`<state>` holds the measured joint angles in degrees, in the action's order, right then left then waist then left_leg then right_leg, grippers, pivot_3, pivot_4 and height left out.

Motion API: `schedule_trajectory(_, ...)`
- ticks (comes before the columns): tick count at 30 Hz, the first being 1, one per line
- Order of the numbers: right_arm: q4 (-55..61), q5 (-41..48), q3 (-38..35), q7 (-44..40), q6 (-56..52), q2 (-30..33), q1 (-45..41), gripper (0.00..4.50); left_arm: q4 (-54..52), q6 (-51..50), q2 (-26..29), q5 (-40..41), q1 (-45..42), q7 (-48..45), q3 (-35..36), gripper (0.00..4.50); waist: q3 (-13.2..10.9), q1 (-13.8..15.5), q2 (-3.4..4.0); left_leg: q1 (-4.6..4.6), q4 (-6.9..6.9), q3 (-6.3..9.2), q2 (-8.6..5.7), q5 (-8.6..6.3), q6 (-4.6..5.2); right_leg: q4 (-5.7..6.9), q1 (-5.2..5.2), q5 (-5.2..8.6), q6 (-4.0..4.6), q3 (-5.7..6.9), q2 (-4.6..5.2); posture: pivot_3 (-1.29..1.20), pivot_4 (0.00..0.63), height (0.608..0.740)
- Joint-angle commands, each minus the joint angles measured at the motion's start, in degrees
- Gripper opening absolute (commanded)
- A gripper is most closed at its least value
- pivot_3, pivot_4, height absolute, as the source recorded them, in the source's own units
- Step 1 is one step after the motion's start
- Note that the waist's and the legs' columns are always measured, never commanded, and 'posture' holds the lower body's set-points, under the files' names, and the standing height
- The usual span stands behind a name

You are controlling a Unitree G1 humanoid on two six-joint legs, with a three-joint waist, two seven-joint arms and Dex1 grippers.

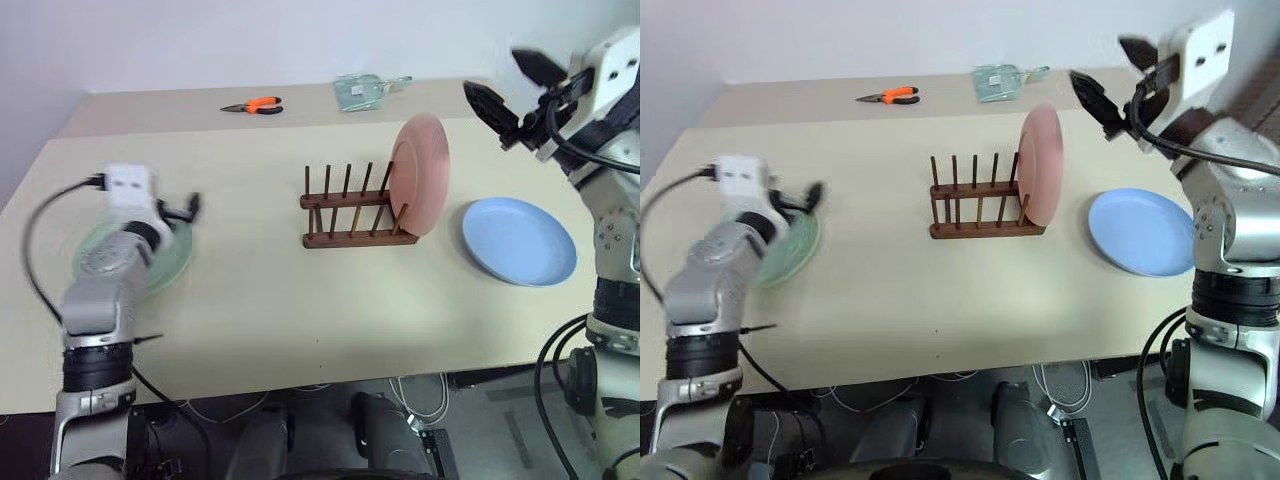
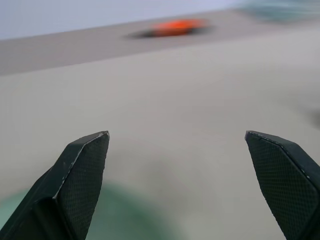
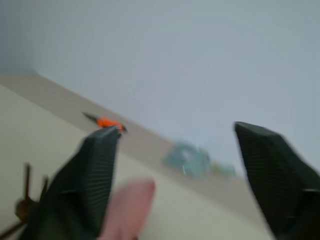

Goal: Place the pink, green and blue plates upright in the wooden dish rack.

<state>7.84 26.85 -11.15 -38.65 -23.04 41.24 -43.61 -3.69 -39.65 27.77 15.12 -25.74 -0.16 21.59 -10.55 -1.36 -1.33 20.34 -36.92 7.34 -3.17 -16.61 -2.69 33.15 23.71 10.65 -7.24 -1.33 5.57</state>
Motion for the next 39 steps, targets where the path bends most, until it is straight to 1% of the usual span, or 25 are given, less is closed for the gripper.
schedule_trajectory(1, 9.39, 3.05, 7.15, -5.27, -1.92, -1.85, 1.06, 4.41, -1.50, -6.61, -1.68, -2.41, -1.15, 11.18, 8.77, 4.50, 0.03, 0.13, -0.03, -0.01, 0.02, 0.02, 0.00, 0.00, 0.00, 0.00, -0.01, 0.00, 0.00, 0.01, 0.00, 0.00, 0.150, 0.740)
schedule_trajectory(3, 11.53, 3.55, 9.46, -5.91, -2.59, -3.49, 2.27, 4.41, -1.84, -10.28, -2.55, -2.46, -1.81, 14.30, 11.77, 4.50, 0.05, 0.51, -0.11, 0.04, -0.04, 0.07, -0.01, 0.00, -0.01, -0.01, -0.02, 0.00, -0.01, 0.04, 0.00, 0.00, 0.150, 0.740)
schedule_trajectory(7, 12.92, 1.35, 14.98, -7.65, -1.14, -6.26, 5.73, 4.41, -4.69, -20.57, -2.53, -1.29, 1.04, 13.23, 13.61, 4.50, 0.07, 1.15, -0.28, 0.13, -0.16, 0.16, -0.10, 0.01, -0.03, -0.02, -0.07, 0.00, -0.01, 0.08, 0.03, 0.00, 0.150, 0.740)
schedule_trajectory(11, 12.29, -0.23, 16.24, -7.95, -0.01, -7.41, 6.83, 4.41, -6.70, -25.58, -5.69, 0.44, 3.16, 13.10, 18.64, 4.50, 0.07, 0.99, -0.28, 0.11, -0.14, 0.17, -0.11, 0.01, -0.05, 0.02, -0.04, 0.00, 0.00, 0.09, 0.05, 0.00, 0.150, 0.740)
schedule_trajectory(14, 12.34, -1.18, 16.51, -7.96, 0.55, -7.90, 7.54, 4.50, -6.16, -25.73, -8.13, 2.48, 2.34, 12.50, 22.28, 3.64, 0.09, 0.73, -0.30, 0.10, -0.10, 0.21, -0.09, 0.02, -0.08, 0.06, -0.02, 0.00, 0.01, 0.14, 0.04, 0.00, 0.150, 0.740)
schedule_trajectory(15, 12.32, -1.72, 16.58, -7.85, 0.92, -8.06, 7.77, 4.50, -5.98, -25.54, -8.60, 2.86, 2.06, 12.44, 23.03, 3.14, 0.09, 0.70, -0.30, 0.06, -0.09, 0.20, -0.09, 0.02, -0.09, 0.06, -0.03, 0.00, 0.01, 0.14, 0.04, 0.00, 0.150, 0.740)
schedule_trajectory(16, 12.31, -2.10, 16.60, -7.81, 1.18, -8.18, 7.92, 4.50, -5.89, -25.43, -8.83, 3.07, 1.93, 12.40, 23.41, 2.78, 0.09, 0.68, -0.30, 0.07, -0.08, 0.21, -0.08, 0.02, -0.09, 0.06, -0.03, 0.00, 0.01, 0.14, 0.04, 0.00, 0.150, 0.740)
schedule_trajectory(17, 12.23, -2.76, 16.76, -7.82, 1.63, -8.16, 8.24, 4.50, -5.40, -24.96, -8.97, 3.25, 1.52, 12.43, 23.85, 2.12, 0.09, 0.67, -0.30, 0.06, -0.08, 0.20, -0.08, 0.03, -0.10, 0.06, -0.03, 0.00, 0.01, 0.14, 0.04, 0.00, 0.150, 0.740)
schedule_trajectory(21, 11.85, -3.01, 17.12, -8.77, -0.30, -7.49, 8.62, 4.50, -4.92, -21.08, -8.25, 4.26, -1.56, 10.15, 21.33, 0.14, 0.09, 1.00, -0.30, 0.08, -0.09, 0.21, -0.08, 0.04, -0.12, 0.06, -0.04, 0.00, 0.02, 0.15, 0.04, 0.00, 0.150, 0.740)
schedule_trajectory(22, 12.00, -3.70, 17.52, -9.12, -0.16, -7.16, 8.56, 4.50, -5.45, -19.26, -8.07, 4.59, -2.65, 8.70, 19.62, 0.02, 0.09, 1.13, -0.31, 0.08, -0.10, 0.21, -0.09, 0.05, -0.14, 0.05, -0.06, 0.00, 0.02, 0.15, 0.05, 0.00, 0.150, 0.740)
schedule_trajectory(23, 12.12, -4.24, 17.79, -9.37, 0.04, -6.97, 8.52, 4.50, -5.74, -17.96, -7.95, 4.78, -3.34, 7.71, 18.50, 0.02, 0.10, 1.18, -0.32, 0.08, -0.11, 0.22, -0.09, 0.06, -0.15, 0.04, -0.08, 0.00, 0.02, 0.16, 0.05, 0.00, 0.150, 0.740)
schedule_trajectory(25, 12.39, -7.37, 18.71, -7.75, 1.89, -7.68, 7.68, 4.50, -7.12, -16.37, -7.04, 5.07, -5.77, 4.77, 13.53, 0.02, 0.09, 1.20, -0.32, 0.08, -0.11, 0.21, -0.10, 0.06, -0.15, 0.01, -0.10, 0.00, 0.02, 0.16, 0.05, 0.00, 0.150, 0.740)
schedule_trajectory(28, 12.07, -16.64, 25.37, -7.16, 7.27, -8.45, 5.14, 4.50, -8.95, -17.11, -7.29, 6.83, -13.92, 2.58, 7.15, 0.02, 0.04, 1.16, -0.38, 0.14, -0.11, 0.21, -0.10, 0.07, -0.17, 0.01, -0.04, 0.00, 0.01, 0.17, 0.04, 0.00, 0.150, 0.740)
schedule_trajectory(30, 9.95, -22.10, 28.85, -6.47, 10.56, -8.92, 3.73, 4.50, -9.36, -17.74, -6.96, 6.99, -17.06, 1.30, 3.82, 0.02, 0.04, 0.71, -0.39, 0.17, -0.10, 0.21, -0.09, 0.09, -0.21, 0.01, 0.00, -0.01, 0.01, 0.17, 0.04, 0.00, 0.150, 0.740)
schedule_trajectory(35, -0.78, -33.07, 33.62, -3.22, 20.02, -11.45, -1.45, 4.50, -12.70, -21.70, -10.05, 10.34, -23.36, 0.32, -1.30, 0.02, 0.05, 0.10, -0.36, 0.06, -0.05, 0.07, -0.07, 0.05, -0.27, 0.03, 0.03, -0.01, 0.00, 0.09, 0.04, 0.00, 0.150, 0.740)
schedule_trajectory(39, -9.52, -40.65, 34.66, 1.61, 26.86, -12.89, -4.81, 4.50, -16.15, -25.37, -12.03, 12.44, -24.52, 0.15, -3.28, 0.02, 0.04, 0.25, -0.35, 0.12, -0.04, 0.09, -0.05, 0.06, -0.29, 0.07, 0.13, -0.01, 0.01, 0.09, 0.02, 0.00, 0.150, 0.740)
